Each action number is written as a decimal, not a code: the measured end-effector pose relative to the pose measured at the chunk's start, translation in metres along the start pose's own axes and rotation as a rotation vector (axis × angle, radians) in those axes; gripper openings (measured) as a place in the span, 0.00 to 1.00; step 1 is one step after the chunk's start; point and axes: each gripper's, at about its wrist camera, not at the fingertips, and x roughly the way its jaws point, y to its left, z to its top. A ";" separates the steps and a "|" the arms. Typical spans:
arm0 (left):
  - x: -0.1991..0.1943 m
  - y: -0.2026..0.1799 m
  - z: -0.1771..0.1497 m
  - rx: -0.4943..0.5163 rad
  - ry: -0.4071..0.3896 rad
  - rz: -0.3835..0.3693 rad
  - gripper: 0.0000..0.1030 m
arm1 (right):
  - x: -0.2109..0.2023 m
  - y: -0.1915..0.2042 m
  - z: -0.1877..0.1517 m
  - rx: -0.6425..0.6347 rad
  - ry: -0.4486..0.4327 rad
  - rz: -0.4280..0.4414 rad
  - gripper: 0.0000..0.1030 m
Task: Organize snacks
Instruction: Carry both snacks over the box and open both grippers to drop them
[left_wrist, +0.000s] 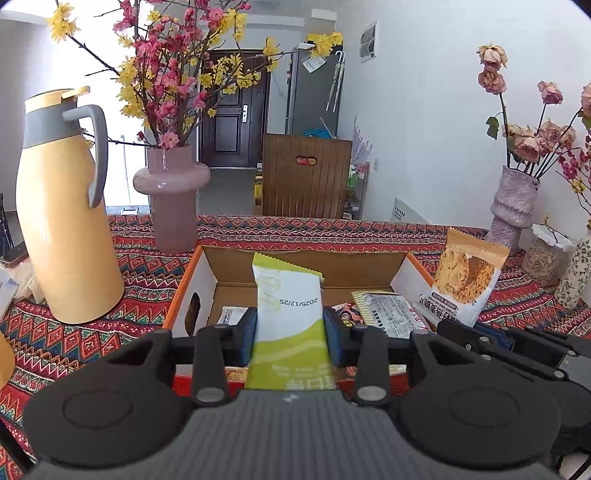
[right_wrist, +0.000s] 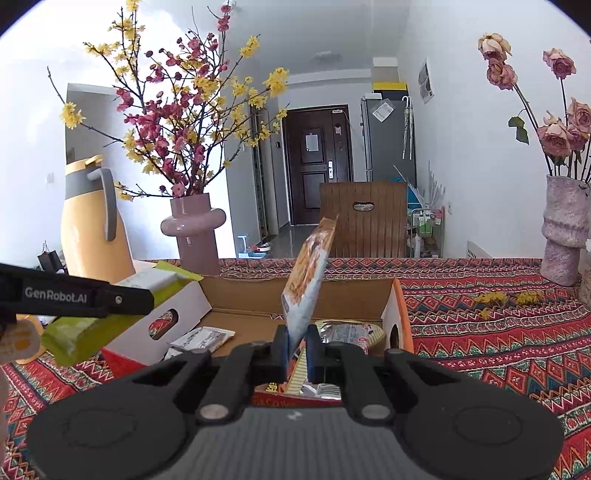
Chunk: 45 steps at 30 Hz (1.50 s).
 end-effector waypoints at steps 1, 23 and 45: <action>0.006 0.002 0.002 -0.005 0.005 0.004 0.37 | 0.005 0.000 0.000 0.000 0.005 0.000 0.09; 0.073 0.030 -0.011 -0.058 0.022 0.062 0.39 | 0.057 -0.010 -0.012 0.041 0.087 -0.019 0.13; 0.047 0.027 -0.011 -0.085 -0.071 0.096 1.00 | 0.037 -0.019 -0.010 0.094 0.002 -0.050 1.00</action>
